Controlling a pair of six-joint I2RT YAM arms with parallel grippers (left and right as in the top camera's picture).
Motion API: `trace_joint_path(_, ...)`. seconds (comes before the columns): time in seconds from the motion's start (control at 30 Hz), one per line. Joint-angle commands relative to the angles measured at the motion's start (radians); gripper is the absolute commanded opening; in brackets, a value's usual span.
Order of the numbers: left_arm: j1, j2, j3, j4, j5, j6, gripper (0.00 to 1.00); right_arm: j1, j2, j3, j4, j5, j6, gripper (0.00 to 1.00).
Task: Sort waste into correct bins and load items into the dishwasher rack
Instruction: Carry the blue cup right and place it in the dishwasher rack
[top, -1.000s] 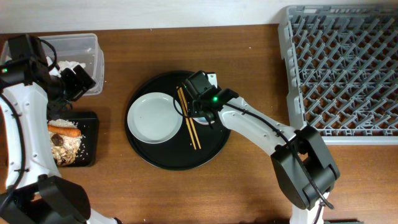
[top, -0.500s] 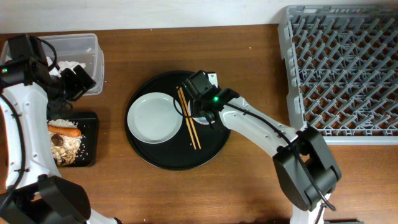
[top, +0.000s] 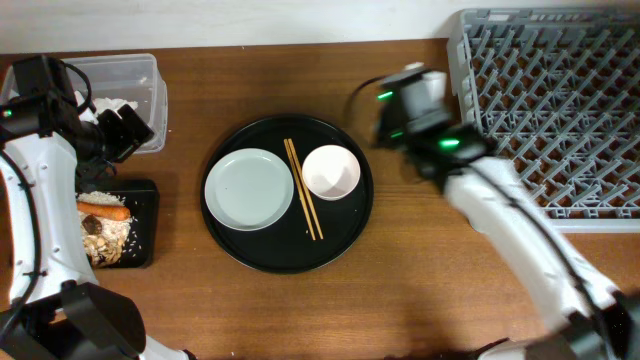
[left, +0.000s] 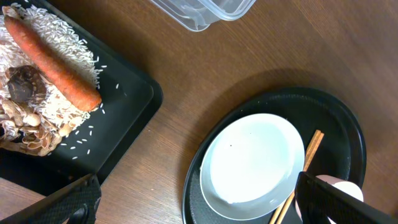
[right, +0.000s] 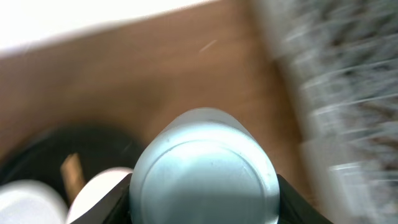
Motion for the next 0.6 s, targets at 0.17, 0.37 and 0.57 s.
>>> trace_joint_path(0.17,0.0,-0.027,0.003,-0.002,-0.003,-0.013,0.99,-0.557,-0.092,0.024,0.012,0.055,-0.072,0.5)
trace_joint_path(0.37,0.0,-0.027,0.003,-0.001,-0.003,-0.013,0.99,-0.882,-0.019,0.024,0.137,-0.113,-0.102,0.51)
trace_joint_path(0.57,0.0,-0.027,0.003,-0.001,-0.003,-0.013,0.99,-1.011,0.114,0.024,0.234,-0.238,-0.102,0.52)
